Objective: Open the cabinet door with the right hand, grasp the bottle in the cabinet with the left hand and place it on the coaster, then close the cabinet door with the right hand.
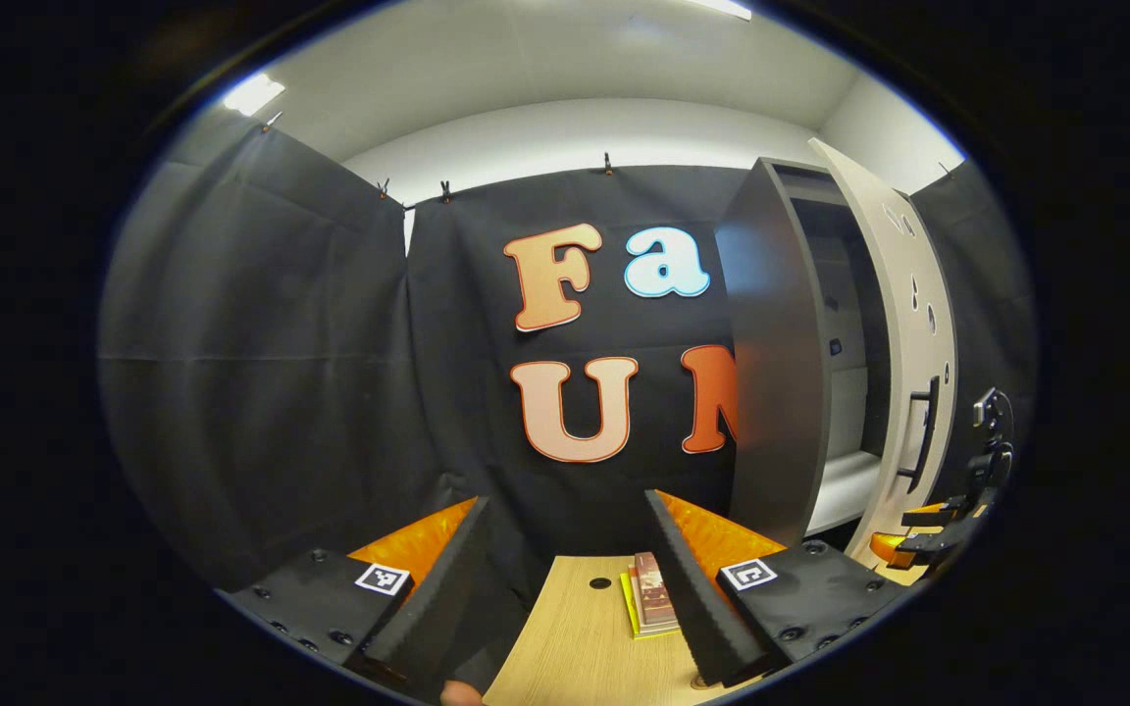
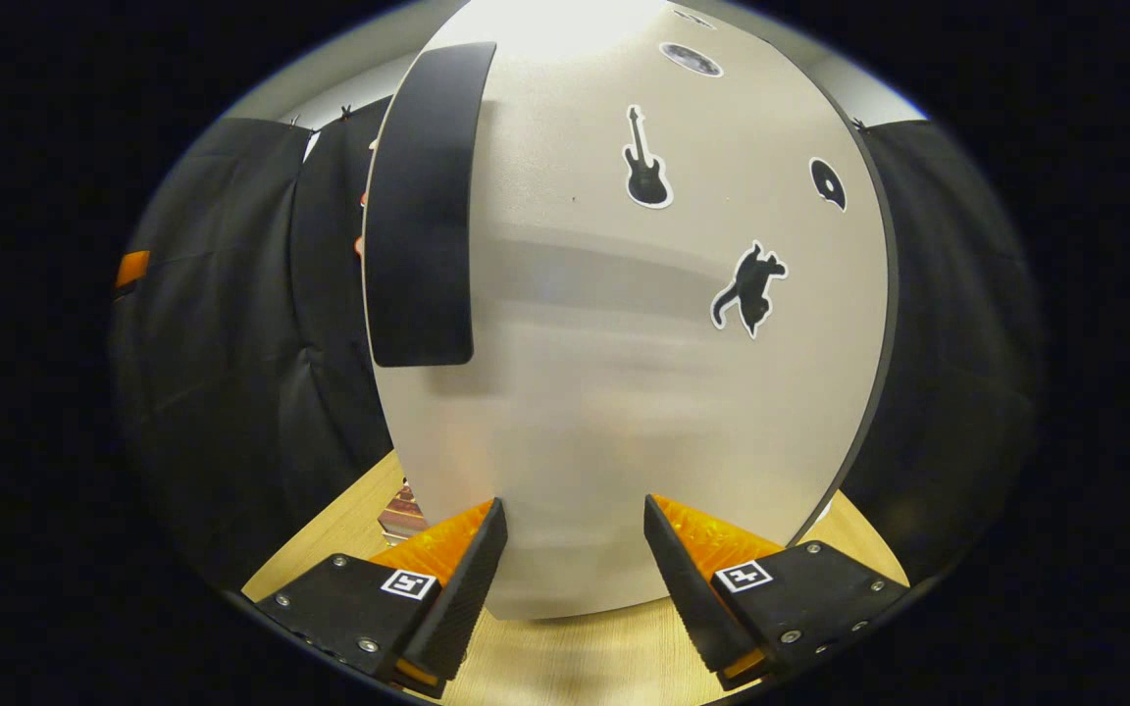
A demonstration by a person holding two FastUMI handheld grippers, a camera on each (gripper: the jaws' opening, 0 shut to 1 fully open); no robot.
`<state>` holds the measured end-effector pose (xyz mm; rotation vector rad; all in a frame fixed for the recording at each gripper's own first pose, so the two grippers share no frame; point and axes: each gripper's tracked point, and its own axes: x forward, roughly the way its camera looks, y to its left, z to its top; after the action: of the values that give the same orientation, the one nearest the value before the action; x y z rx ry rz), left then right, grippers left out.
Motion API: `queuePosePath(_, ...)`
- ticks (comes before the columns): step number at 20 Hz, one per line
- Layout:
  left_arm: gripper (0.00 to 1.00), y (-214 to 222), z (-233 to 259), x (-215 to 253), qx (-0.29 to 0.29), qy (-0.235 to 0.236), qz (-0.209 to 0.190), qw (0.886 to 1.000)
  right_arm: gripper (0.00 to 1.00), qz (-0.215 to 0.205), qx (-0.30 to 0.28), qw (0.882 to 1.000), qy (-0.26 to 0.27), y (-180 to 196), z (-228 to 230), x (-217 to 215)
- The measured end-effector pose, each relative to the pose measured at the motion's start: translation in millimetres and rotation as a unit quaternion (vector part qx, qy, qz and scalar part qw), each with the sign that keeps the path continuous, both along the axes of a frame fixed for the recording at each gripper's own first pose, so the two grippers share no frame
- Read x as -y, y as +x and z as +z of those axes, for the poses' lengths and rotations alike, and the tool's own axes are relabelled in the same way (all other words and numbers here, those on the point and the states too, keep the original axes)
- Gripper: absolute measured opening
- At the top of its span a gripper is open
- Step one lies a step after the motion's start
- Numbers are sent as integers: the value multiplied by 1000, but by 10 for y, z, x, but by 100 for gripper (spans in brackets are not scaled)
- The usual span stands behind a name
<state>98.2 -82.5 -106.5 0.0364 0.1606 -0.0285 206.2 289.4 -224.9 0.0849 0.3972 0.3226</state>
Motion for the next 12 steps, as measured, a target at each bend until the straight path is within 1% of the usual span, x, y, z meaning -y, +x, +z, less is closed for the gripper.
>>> queuePosePath(6,99,35,-91,-182,-8,2,9,1000,88,-16,5,1000,9,127,1,-60)
queuePosePath(12,99,68,-140,-367,-13,2,27,1000,88,-27,10,1000,4,259,-3,-76)
